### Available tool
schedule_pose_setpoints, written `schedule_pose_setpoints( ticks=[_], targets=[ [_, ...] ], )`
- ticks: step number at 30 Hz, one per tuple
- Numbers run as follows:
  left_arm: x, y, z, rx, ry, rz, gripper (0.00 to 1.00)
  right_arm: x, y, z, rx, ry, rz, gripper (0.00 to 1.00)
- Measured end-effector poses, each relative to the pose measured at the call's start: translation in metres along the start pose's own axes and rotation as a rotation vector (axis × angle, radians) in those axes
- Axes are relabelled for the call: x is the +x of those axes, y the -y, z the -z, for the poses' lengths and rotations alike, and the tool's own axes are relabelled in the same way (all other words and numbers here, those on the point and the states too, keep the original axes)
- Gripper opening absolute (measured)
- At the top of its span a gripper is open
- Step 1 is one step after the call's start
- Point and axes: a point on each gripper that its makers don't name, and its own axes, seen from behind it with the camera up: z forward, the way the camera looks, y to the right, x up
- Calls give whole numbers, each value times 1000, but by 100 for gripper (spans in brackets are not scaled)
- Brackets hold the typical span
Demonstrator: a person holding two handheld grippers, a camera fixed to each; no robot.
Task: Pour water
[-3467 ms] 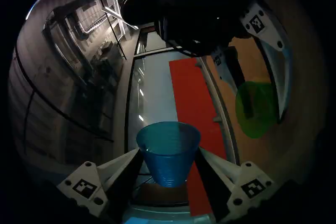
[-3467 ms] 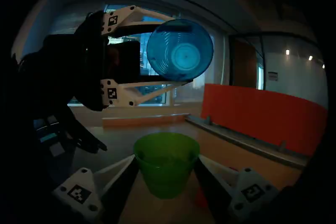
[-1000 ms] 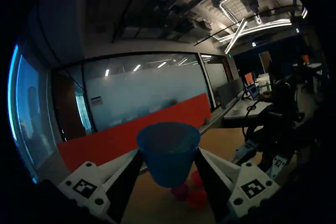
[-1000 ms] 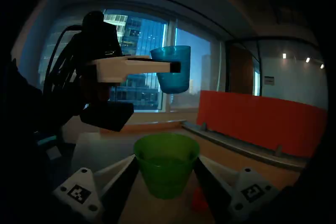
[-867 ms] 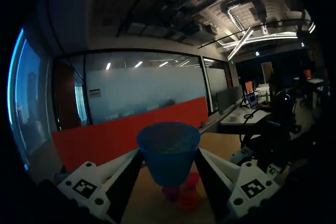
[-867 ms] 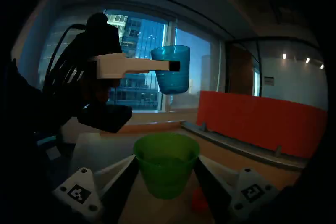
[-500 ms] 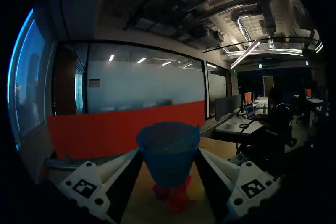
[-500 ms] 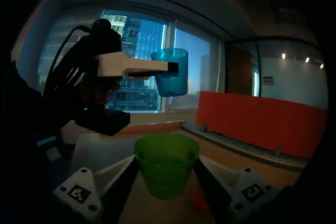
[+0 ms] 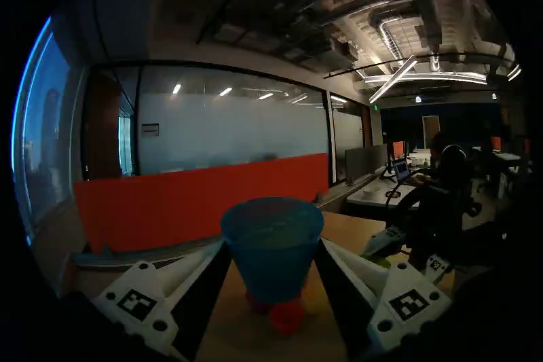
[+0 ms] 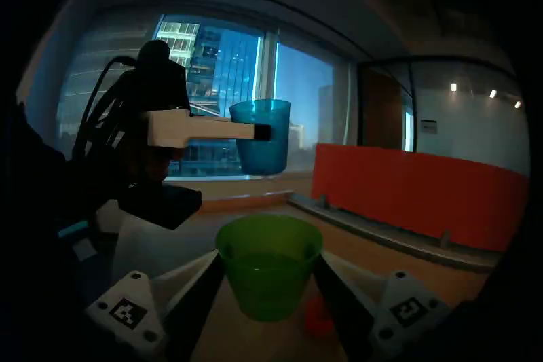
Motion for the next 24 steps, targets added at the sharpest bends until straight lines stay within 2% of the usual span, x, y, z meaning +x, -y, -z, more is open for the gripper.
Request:
schedule_pose_setpoints(
  ticks=[9,18,24],
  targets=[
    [-27,-7,4,-17,28,-31,81,-7,-14,19,-43,17,-10,87],
    [-48,-13,6,-35,47,-24,82,-11,-28,36,-81,29,-20,87],
    [-62,-14,6,-37,69,-38,82,-14,-36,45,-100,40,-21,87]
  ],
)
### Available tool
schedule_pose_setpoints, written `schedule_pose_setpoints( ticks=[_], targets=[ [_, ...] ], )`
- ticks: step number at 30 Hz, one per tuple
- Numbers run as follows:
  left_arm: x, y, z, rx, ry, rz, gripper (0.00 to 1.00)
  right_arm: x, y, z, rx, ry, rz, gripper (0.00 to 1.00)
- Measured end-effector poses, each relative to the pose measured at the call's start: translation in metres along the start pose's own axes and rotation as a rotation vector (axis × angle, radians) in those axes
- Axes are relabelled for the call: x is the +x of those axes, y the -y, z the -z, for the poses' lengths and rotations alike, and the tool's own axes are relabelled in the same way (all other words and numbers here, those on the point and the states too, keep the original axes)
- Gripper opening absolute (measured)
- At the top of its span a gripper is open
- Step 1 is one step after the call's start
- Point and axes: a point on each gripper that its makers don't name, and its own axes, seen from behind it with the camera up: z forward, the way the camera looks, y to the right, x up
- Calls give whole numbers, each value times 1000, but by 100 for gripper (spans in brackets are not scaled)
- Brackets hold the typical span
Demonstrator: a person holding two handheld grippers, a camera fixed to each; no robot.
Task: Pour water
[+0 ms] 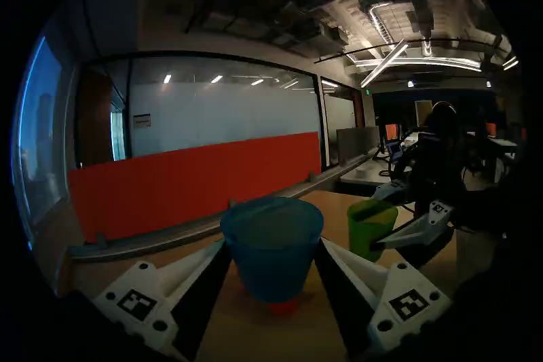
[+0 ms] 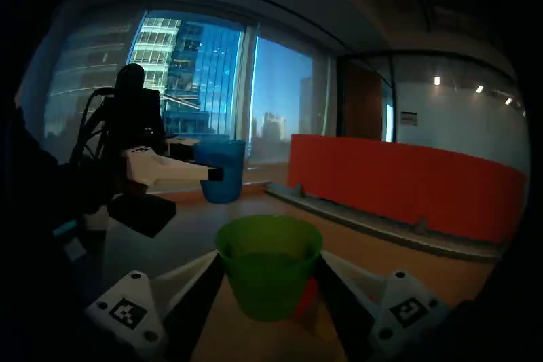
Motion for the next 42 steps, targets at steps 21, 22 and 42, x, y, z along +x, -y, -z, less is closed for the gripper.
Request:
schedule_pose_setpoints(
  ticks=[21,22,42],
  targets=[
    [-34,-17,-9,-51,71,-14,82,-11,-22,20,-44,30,-11,87],
    [-36,-18,-9,-52,75,-16,82,-12,-22,20,-45,32,-10,87],
    [-87,-25,-20,-82,217,-77,82,-42,-27,18,-49,120,3,88]
  ],
)
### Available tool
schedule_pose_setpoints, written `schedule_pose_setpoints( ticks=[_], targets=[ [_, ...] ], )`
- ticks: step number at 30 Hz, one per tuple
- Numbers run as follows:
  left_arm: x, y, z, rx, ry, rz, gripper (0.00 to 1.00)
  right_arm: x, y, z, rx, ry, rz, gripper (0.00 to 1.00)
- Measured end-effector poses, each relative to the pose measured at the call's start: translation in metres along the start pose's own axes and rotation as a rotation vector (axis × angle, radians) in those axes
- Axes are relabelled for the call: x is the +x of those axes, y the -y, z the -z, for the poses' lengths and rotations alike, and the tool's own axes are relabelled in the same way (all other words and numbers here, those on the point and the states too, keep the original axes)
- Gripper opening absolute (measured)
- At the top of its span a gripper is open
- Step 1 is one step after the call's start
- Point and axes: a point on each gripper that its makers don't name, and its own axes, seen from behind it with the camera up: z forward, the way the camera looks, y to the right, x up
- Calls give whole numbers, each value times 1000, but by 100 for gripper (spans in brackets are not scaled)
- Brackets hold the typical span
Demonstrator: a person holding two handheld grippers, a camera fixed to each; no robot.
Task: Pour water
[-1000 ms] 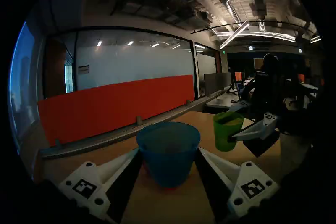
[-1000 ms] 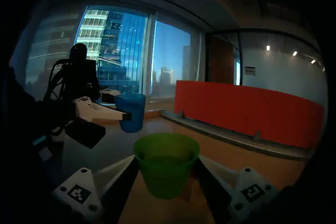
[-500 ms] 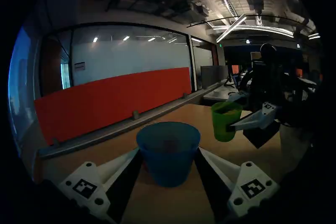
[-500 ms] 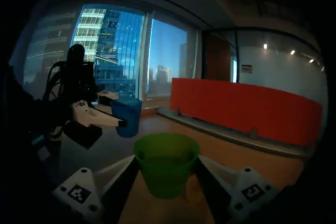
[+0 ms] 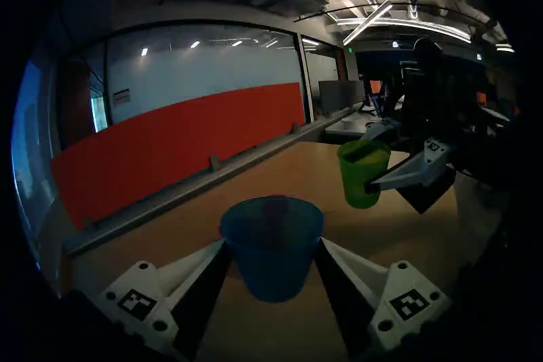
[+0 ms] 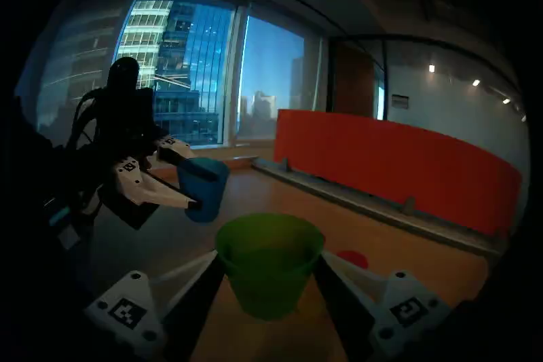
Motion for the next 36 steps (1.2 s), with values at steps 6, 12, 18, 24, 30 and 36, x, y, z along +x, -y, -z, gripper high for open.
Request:
schedule_pose_setpoints(
  ticks=[6,12,18,24,30,36],
  targets=[
    [-14,-1,-5,-13,41,-4,82,-9,0,-3,15,24,-12,87],
    [-30,-1,-9,-22,91,-11,82,-23,1,-6,29,56,-14,88],
    [-46,-1,-12,-30,139,-21,82,-37,2,-8,41,86,-15,88],
    [-64,-1,-14,-44,195,-35,82,-50,2,-10,51,122,-16,88],
    [-81,-1,-18,-63,262,-77,83,-64,3,-13,69,167,-18,88],
    [-96,-4,-23,-88,315,-88,83,-81,3,-16,84,219,-14,88]
  ],
)
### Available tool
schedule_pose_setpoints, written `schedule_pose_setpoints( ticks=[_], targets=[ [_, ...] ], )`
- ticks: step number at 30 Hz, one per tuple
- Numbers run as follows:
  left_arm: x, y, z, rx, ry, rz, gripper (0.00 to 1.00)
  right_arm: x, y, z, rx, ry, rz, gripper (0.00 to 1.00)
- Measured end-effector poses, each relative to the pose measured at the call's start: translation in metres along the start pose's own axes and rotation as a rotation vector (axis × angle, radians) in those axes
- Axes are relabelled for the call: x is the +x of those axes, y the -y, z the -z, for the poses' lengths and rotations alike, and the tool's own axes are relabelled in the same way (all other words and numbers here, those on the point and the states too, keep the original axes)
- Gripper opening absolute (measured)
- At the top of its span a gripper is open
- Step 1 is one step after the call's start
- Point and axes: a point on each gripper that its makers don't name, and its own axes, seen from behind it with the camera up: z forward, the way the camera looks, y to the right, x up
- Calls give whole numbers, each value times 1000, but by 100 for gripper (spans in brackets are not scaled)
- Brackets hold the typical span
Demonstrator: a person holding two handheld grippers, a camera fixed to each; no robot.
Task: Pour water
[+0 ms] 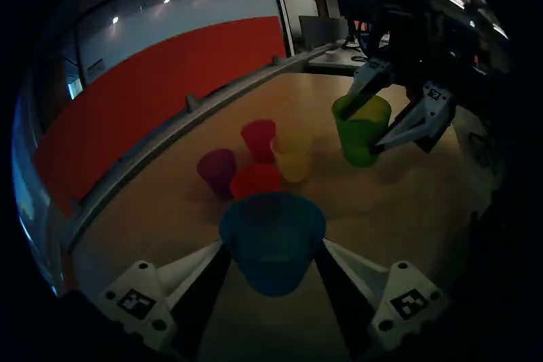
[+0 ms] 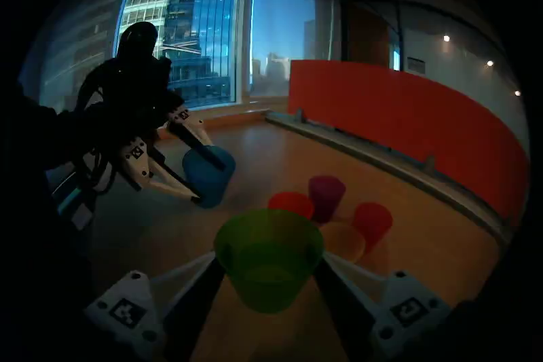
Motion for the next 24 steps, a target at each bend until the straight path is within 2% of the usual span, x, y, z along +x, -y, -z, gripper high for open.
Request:
schedule_pose_setpoints(
  ticks=[14,24],
  targets=[
    [-33,-5,-21,-55,107,-6,83,-31,1,-11,21,107,26,88],
    [-53,-10,-29,-73,149,-8,83,-40,2,-17,27,134,27,88]
  ],
)
